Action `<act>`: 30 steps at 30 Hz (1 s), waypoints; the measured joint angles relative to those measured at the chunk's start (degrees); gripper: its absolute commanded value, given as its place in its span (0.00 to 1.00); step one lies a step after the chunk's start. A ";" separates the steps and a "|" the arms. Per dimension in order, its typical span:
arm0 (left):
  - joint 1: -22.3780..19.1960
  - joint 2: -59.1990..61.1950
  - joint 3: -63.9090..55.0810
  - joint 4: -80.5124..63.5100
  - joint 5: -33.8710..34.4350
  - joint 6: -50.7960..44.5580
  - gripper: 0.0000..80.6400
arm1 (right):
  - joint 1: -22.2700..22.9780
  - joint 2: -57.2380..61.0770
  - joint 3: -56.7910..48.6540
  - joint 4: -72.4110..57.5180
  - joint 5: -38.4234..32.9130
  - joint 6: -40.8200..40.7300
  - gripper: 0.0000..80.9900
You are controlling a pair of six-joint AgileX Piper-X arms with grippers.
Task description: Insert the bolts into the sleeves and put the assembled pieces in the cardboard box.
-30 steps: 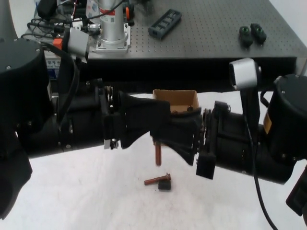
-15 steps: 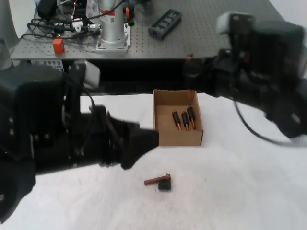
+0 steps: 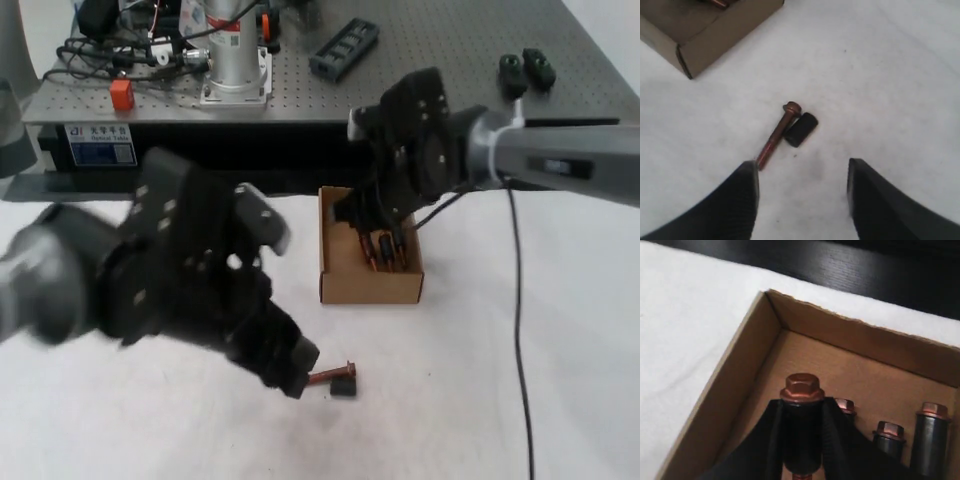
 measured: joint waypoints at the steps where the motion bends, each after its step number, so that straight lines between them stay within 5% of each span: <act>1: -0.41 1.52 -1.75 1.33 -1.38 2.63 0.48 | 0.00 0.24 -1.72 1.91 0.04 -0.03 0.26; 4: -1.96 6.68 -7.79 5.55 -5.41 9.38 0.48 | -0.13 2.26 -4.90 5.78 -0.09 -0.19 0.55; 9: -3.40 14.30 -16.22 11.77 -11.59 17.83 0.44 | -0.63 1.73 -6.17 7.71 -1.04 -0.33 0.42; 16: -5.48 24.36 -26.93 18.90 -15.56 25.28 0.40 | -1.79 -7.42 -2.93 10.41 -5.27 -0.33 0.41; 24: -7.96 29.09 -31.68 19.99 -16.69 30.04 0.40 | -1.94 -32.65 18.17 10.64 -7.07 -0.33 0.41; 30: -8.69 31.61 -31.69 20.43 -19.31 31.50 0.40 | -1.94 -38.41 25.47 10.84 -7.07 -0.33 0.41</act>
